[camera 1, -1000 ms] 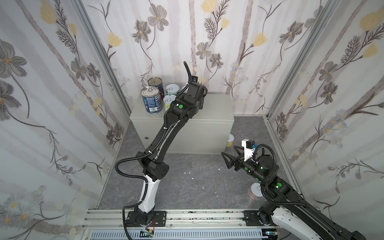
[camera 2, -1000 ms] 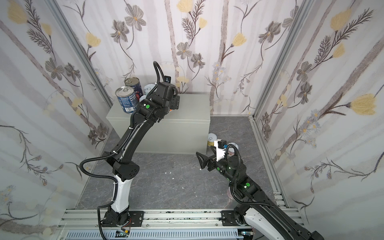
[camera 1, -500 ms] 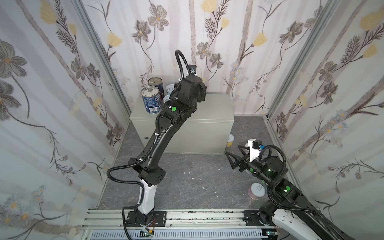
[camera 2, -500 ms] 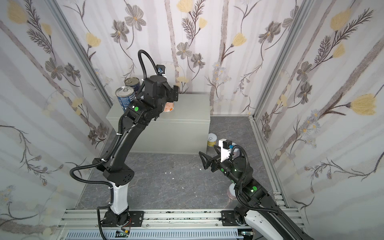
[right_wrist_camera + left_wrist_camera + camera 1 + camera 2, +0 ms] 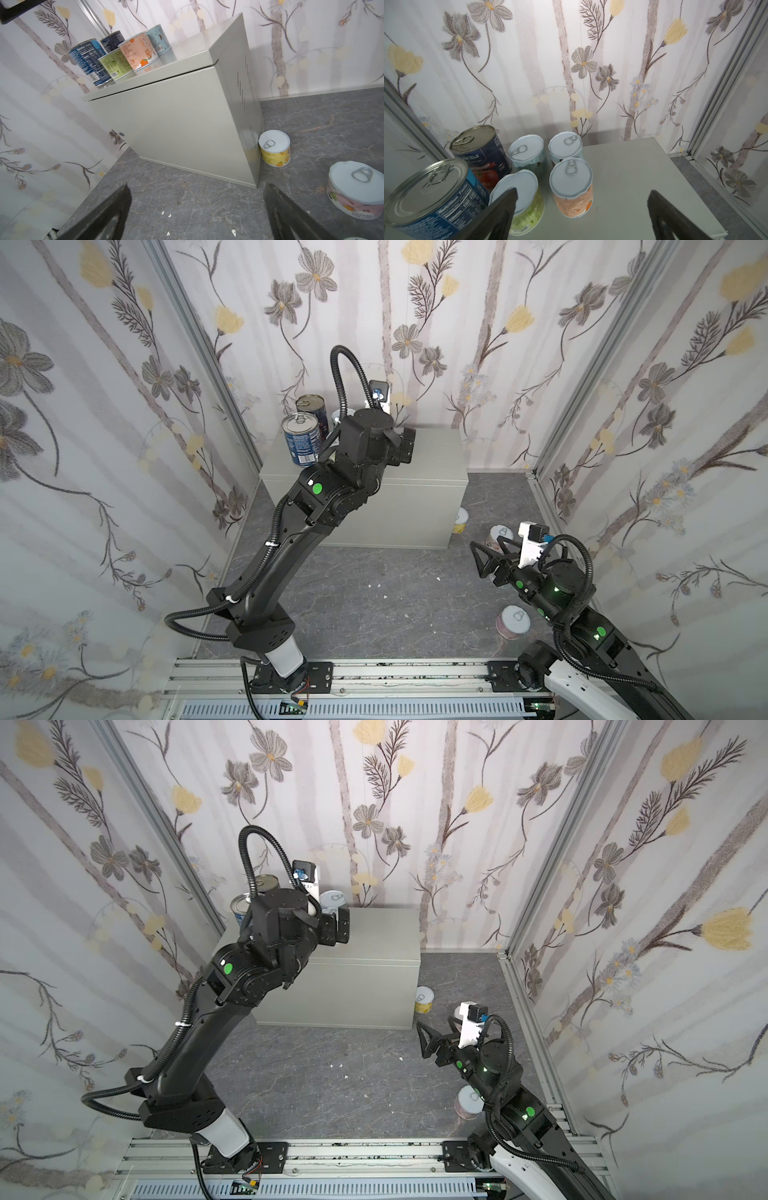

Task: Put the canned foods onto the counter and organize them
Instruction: 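Withdraw the left gripper down from the cabinet while right gripper reaches toward teal floor can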

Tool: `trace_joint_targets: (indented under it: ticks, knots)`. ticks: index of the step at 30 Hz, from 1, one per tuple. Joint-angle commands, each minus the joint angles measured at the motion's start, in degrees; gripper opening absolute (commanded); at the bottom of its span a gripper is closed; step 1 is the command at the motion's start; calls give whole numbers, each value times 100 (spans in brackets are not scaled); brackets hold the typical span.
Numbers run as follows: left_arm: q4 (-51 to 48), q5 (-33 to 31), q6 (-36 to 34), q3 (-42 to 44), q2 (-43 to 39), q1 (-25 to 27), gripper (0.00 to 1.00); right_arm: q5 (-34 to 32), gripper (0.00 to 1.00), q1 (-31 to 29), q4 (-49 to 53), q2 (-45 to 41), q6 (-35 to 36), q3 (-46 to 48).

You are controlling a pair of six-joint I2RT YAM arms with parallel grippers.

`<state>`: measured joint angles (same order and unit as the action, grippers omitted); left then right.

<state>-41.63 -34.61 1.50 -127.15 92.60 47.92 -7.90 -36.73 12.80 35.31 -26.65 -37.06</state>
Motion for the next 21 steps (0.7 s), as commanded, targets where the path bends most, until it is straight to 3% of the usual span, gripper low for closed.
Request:
trace_joint_targets:
  ticks: [1, 5, 14, 21]
  knots:
    - [154, 208, 582, 714, -540, 125, 100, -481, 100, 24, 530, -121, -300, -32]
    - [264, 312, 922, 1856, -1286, 489, 100, -652, 100, 73, 857, -408, -474, 80]
    - [372, -195, 1897, 4399, -2568, 1490, 100, -1059, 100, 212, 1137, -745, -818, 507]
    - [521, -199, 2634, 5993, -3038, 1729, 100, -1393, 100, 518, 828, -601, -1075, 903]
